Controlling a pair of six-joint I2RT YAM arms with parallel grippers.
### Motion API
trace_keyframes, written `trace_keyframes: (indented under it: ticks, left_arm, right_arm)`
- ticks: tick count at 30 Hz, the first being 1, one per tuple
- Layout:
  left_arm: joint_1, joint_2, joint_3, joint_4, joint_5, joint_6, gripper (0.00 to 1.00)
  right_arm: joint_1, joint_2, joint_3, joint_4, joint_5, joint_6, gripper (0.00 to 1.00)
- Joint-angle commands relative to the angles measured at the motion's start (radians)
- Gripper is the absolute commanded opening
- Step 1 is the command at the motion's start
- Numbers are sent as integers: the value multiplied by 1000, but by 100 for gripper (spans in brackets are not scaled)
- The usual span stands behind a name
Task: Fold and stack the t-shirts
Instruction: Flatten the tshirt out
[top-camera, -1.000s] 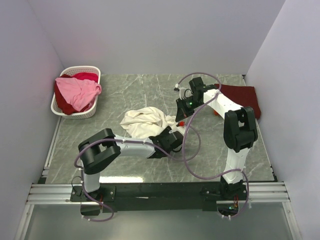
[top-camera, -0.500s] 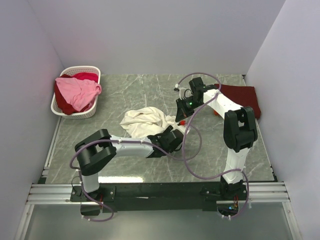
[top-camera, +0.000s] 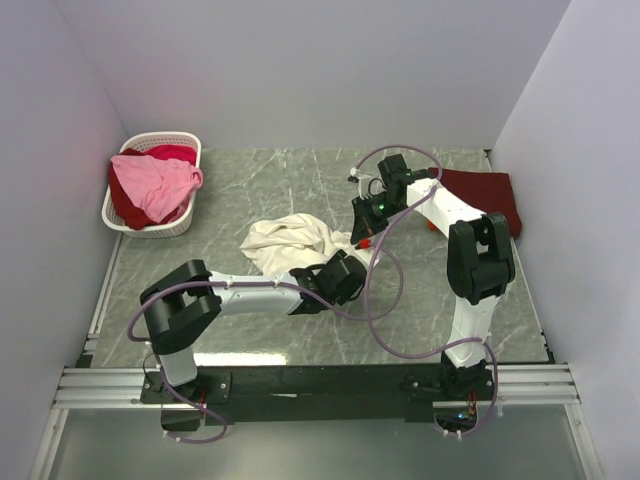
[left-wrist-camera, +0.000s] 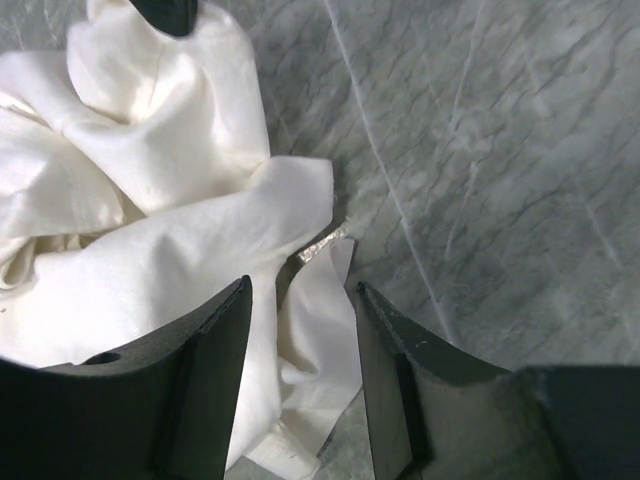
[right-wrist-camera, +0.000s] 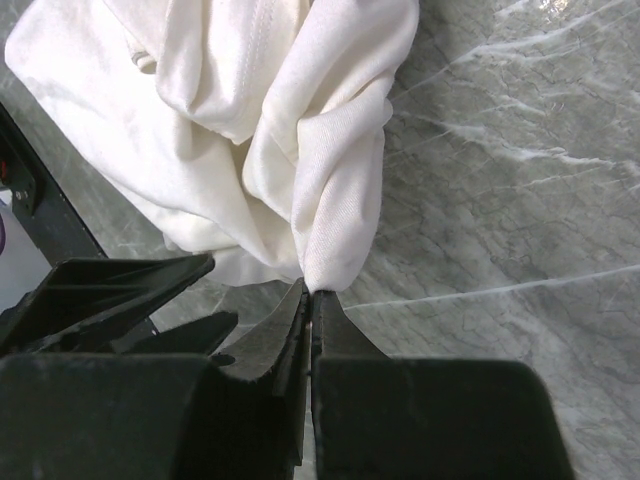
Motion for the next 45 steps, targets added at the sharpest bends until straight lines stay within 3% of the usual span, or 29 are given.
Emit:
trace_keyframes:
  ticks: [1, 10, 26, 27, 31, 33, 39, 45]
  left_arm:
    - [-2, 26, 40, -36, -51, 19, 50]
    - [4, 47, 25, -57, -105, 25, 43]
    - [12, 70, -4, -59, -143, 39, 40]
    - [10, 73, -4, -57, -151, 42, 38]
    - [19, 73, 3, -57, -180, 44, 5]
    - [20, 55, 0, -48, -184, 42, 1]
    - [26, -154, -8, -45, -148, 18, 1]
    - [189, -460, 2, -48, 31, -27, 0]
  right_arm:
    - [-6, 5, -5, -3, -25, -3, 1]
    - [-6, 13, 0, -3, -25, -2, 1]
    - [-6, 16, 4, -4, -26, -2, 1]
    - [-8, 16, 6, -7, -28, 0, 0]
    - [-6, 13, 13, -15, -28, -5, 0]
    - [-9, 9, 18, -18, -26, -11, 0]
    - [-32, -42, 88, -79, 17, -51, 0]
    - [-74, -152, 256, -150, 113, -98, 0]
